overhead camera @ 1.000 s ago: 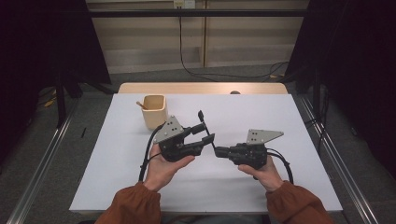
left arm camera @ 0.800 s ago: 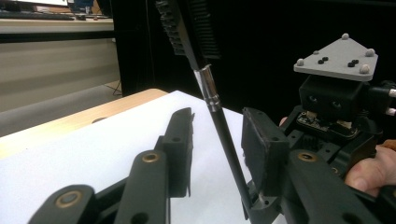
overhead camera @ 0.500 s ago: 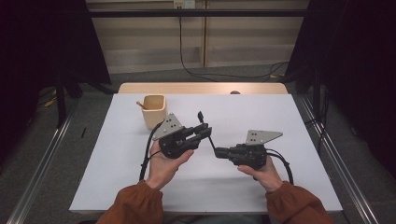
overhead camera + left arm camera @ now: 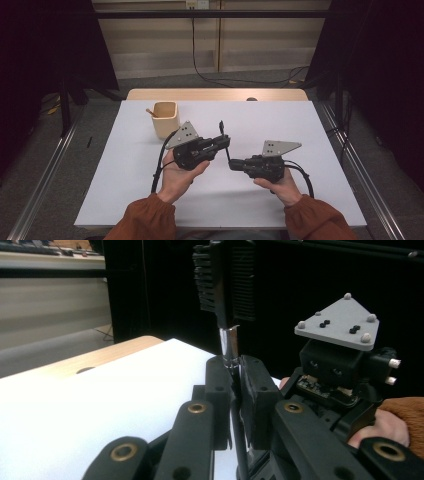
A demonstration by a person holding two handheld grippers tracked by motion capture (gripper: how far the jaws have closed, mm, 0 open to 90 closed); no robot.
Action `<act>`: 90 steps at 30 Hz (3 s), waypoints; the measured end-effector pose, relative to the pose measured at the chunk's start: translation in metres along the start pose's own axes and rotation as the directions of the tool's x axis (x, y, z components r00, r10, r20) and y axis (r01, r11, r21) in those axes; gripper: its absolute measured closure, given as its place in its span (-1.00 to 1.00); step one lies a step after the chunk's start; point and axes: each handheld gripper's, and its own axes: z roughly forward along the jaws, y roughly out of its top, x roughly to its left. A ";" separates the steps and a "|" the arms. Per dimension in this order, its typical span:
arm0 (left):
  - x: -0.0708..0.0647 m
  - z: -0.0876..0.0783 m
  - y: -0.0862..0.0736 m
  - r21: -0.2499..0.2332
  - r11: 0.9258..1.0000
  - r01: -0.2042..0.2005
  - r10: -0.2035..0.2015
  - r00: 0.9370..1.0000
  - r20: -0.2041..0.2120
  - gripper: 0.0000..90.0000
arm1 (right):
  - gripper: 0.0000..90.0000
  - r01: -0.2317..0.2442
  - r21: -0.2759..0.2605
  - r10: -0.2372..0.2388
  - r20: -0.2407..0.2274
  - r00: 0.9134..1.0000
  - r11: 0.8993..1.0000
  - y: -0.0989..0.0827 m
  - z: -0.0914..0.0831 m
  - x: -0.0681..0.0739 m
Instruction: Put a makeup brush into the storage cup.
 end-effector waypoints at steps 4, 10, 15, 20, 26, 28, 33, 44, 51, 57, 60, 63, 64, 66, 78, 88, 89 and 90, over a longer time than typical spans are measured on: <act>-0.002 0.001 -0.001 0.002 1.000 0.015 -0.015 0.999 0.028 0.90 | 0.90 0.014 0.007 -0.014 -0.002 1.000 1.000 0.000 0.002 0.002; -0.005 0.001 0.000 0.003 1.000 0.001 -0.001 1.000 0.030 0.91 | 0.90 0.021 0.005 -0.021 -0.005 1.000 1.000 0.000 0.003 0.004; -0.006 0.002 0.000 0.004 1.000 -0.011 0.011 0.999 0.033 0.91 | 0.85 0.013 0.007 -0.013 -0.010 1.000 1.000 0.000 0.003 0.004; -0.004 0.001 -0.001 0.003 1.000 -0.011 0.011 1.000 0.029 0.91 | 0.66 0.001 -0.009 -0.001 0.001 1.000 1.000 0.001 0.001 0.003; -0.001 -0.001 0.000 0.001 1.000 -0.005 0.005 1.000 0.018 0.91 | 0.29 -0.011 -0.027 0.012 0.026 1.000 1.000 0.001 -0.002 0.002; 0.000 -0.001 -0.001 0.003 1.000 -0.005 0.005 1.000 0.018 0.91 | 0.14 -0.016 -0.031 0.016 0.025 1.000 0.999 0.002 -0.003 0.001; 0.003 -0.002 -0.002 0.011 1.000 -0.001 0.001 1.000 0.013 0.91 | -0.23 -0.014 -0.042 0.016 0.041 0.999 0.999 0.003 -0.005 0.002; 0.010 -0.009 0.000 0.017 1.000 0.006 -0.006 1.000 -0.002 0.91 | -0.78 -0.018 -0.041 0.022 0.099 0.995 0.999 0.004 -0.007 -0.001; 0.016 -0.018 0.004 0.005 1.000 0.008 -0.008 1.000 -0.020 0.91 | -0.87 -0.027 -0.051 0.032 0.115 0.993 0.998 0.005 -0.014 -0.004; 0.020 -0.027 0.005 0.005 1.000 0.002 -0.002 0.999 -0.046 0.91 | -0.86 -0.027 -0.033 0.031 0.150 0.988 0.999 0.006 -0.022 -0.006; 0.023 -0.030 0.005 0.004 1.000 0.004 -0.004 0.998 -0.057 0.91 | -0.86 -0.036 -0.034 0.041 0.170 0.985 0.999 0.006 -0.026 -0.008; 0.024 -0.033 0.005 0.006 1.000 0.001 -0.001 0.998 -0.064 0.91 | -0.84 -0.039 -0.025 0.043 0.175 0.984 0.999 0.006 -0.030 -0.008; 0.025 -0.034 0.005 0.008 1.000 0.001 -0.001 0.998 -0.064 0.91 | -0.84 -0.036 -0.013 0.038 0.169 0.985 0.999 0.005 -0.032 -0.008; 0.025 -0.036 0.005 0.011 1.000 -0.001 0.002 0.998 -0.068 0.91 | -0.84 -0.044 -0.014 0.046 0.176 0.983 0.999 0.003 -0.036 -0.007; 0.037 -0.053 0.008 0.011 1.000 -0.001 0.002 0.994 -0.114 0.91 | -0.93 -0.070 -0.027 0.075 0.213 0.974 0.997 -0.008 -0.058 -0.007; 0.048 -0.067 0.016 0.003 1.000 -0.012 0.012 0.988 -0.156 0.91 | -0.90 -0.084 -0.022 0.087 0.258 0.962 0.996 -0.017 -0.072 -0.003; 0.050 -0.068 0.017 0.005 1.000 -0.011 0.012 0.987 -0.162 0.91 | -0.90 -0.086 -0.023 0.089 0.260 0.962 0.996 -0.018 -0.074 -0.002; 0.051 -0.069 0.017 0.002 1.000 -0.010 0.011 0.987 -0.163 0.91 | -0.90 -0.090 -0.022 0.093 0.264 0.960 0.996 -0.019 -0.075 -0.002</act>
